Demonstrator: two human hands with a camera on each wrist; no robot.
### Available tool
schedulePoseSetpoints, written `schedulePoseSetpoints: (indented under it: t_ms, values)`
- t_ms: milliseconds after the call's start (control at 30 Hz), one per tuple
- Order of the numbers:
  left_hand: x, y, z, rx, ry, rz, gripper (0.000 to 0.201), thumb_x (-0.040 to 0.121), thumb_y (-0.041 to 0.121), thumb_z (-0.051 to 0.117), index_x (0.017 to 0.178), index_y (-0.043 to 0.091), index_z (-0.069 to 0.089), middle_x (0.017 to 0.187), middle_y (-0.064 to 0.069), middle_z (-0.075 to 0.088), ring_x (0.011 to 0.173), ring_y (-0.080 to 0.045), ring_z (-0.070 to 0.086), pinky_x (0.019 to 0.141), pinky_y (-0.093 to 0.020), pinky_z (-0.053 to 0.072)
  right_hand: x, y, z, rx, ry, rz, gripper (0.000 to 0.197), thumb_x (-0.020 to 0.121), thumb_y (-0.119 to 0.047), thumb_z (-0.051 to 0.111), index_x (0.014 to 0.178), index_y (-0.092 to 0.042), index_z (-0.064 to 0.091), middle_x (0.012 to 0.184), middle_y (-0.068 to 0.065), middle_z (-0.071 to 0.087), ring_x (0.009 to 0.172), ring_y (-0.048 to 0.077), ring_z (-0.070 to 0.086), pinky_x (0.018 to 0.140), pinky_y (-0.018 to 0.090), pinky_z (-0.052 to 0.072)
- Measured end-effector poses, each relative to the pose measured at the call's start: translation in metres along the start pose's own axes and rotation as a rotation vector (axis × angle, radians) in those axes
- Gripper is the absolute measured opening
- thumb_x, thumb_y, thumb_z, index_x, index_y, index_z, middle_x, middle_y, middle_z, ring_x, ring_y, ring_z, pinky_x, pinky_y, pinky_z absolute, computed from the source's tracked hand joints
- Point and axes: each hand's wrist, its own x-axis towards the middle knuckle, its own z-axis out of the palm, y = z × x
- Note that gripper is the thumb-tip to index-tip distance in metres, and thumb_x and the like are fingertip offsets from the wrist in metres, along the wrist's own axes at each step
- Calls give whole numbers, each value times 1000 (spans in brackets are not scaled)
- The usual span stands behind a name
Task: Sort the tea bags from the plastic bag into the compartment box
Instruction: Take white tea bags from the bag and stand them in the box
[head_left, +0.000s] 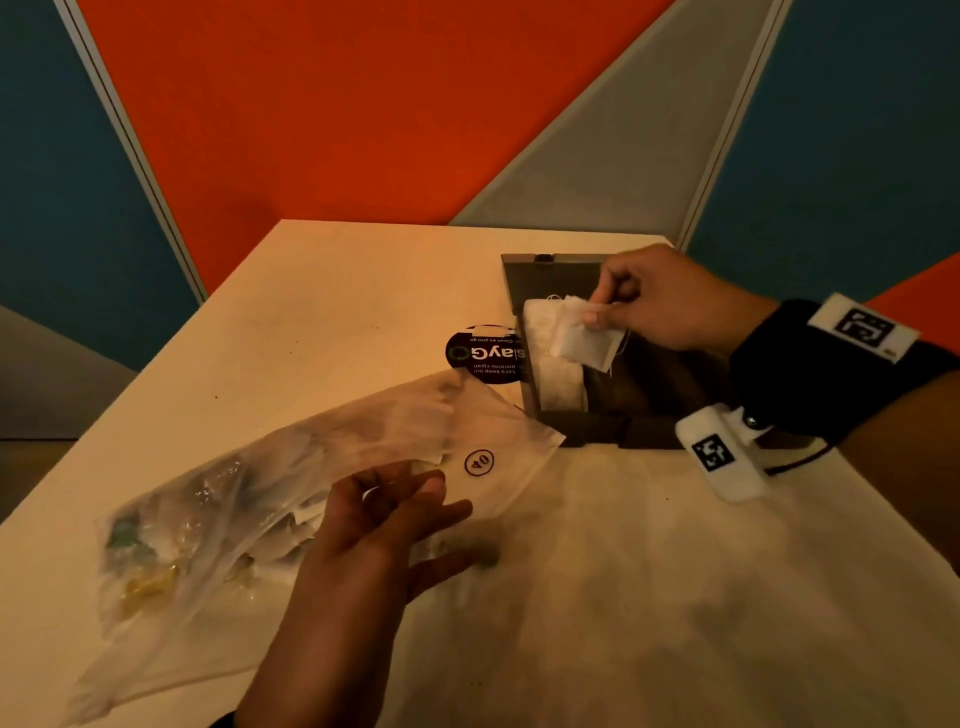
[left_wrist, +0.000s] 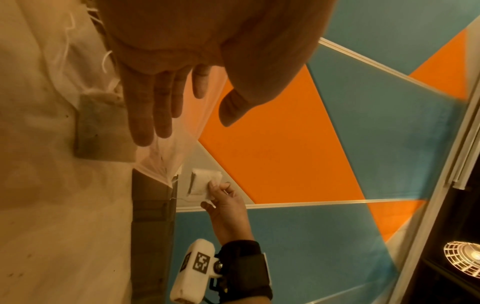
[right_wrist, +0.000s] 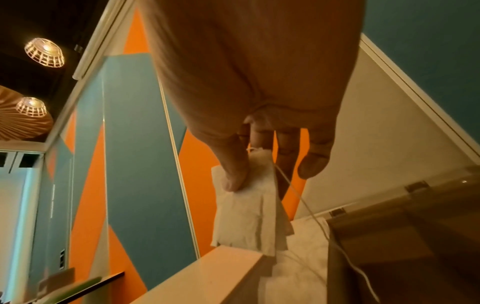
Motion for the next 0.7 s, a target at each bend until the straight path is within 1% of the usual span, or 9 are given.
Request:
schedulePoseSetpoints:
  t_ms: [67, 100, 133, 233, 333, 400, 500, 600, 700]
  values:
    - [2, 1, -2, -5, 24, 5, 25, 85, 6, 64, 109, 8, 61, 105, -14, 72, 86, -31, 74, 79, -56, 57, 2, 3, 8, -21, -6, -6, 8, 84, -17, 72, 86, -13, 65, 83, -9, 64, 75, 1, 58, 61, 13, 42]
    - [3, 2, -3, -5, 29, 8, 25, 85, 6, 64, 110, 8, 61, 106, -14, 72, 87, -32, 74, 80, -57, 57, 3, 4, 12, -37, -19, -7, 8, 85, -17, 72, 88, -13, 65, 82, -10, 63, 73, -1, 57, 56, 9, 40]
    - [4, 3, -3, -4, 32, 8, 25, 85, 6, 63, 110, 8, 62, 106, -14, 72, 87, -32, 73, 80, -57, 57, 4, 5, 16, -42, -43, -5, 8, 85, -16, 71, 90, -12, 66, 82, -10, 63, 72, -1, 56, 54, 9, 39]
    - [6, 3, -5, 0, 38, 4, 22, 85, 4, 62, 107, 8, 64, 104, -14, 73, 87, -34, 73, 79, -55, 57, 8, 6, 26, -54, -144, 21, 7, 86, -15, 71, 88, -12, 65, 82, -6, 64, 75, 6, 59, 59, 17, 40]
    - [8, 4, -6, 5, 44, 8, 19, 85, 1, 61, 104, 6, 65, 102, -15, 73, 86, -36, 73, 77, -55, 57, 12, 9, 36, -98, -220, 13, 9, 86, -16, 71, 82, -16, 63, 85, -4, 66, 82, 12, 62, 64, 22, 46]
    - [8, 4, -7, 11, 41, 17, 18, 86, 0, 59, 103, 5, 66, 102, -15, 73, 85, -36, 72, 76, -54, 58, 13, 10, 42, -115, -253, 15, 8, 86, -16, 71, 83, -15, 63, 85, -4, 65, 82, 13, 62, 66, 23, 47]
    - [10, 5, -10, 25, 49, 37, 18, 86, -1, 59, 100, 2, 69, 99, -15, 74, 85, -37, 72, 70, -50, 58, 18, 13, 48, -146, -255, 25, 8, 87, -17, 70, 83, -16, 63, 83, -4, 64, 80, 13, 60, 63, 23, 44]
    - [10, 7, -11, 31, 56, 46, 17, 86, -1, 58, 99, 0, 70, 98, -16, 74, 87, -38, 71, 70, -48, 58, 22, 15, 51, -167, -243, 22, 11, 86, -17, 71, 81, -18, 61, 82, -4, 64, 79, 13, 60, 63, 23, 43]
    - [9, 9, -12, 31, 40, 47, 17, 86, -2, 58, 98, 1, 70, 98, -15, 74, 88, -39, 71, 70, -49, 57, 23, 15, 55, -198, -287, 33, 14, 85, -19, 73, 78, -20, 60, 82, -2, 64, 79, 15, 60, 65, 25, 46]
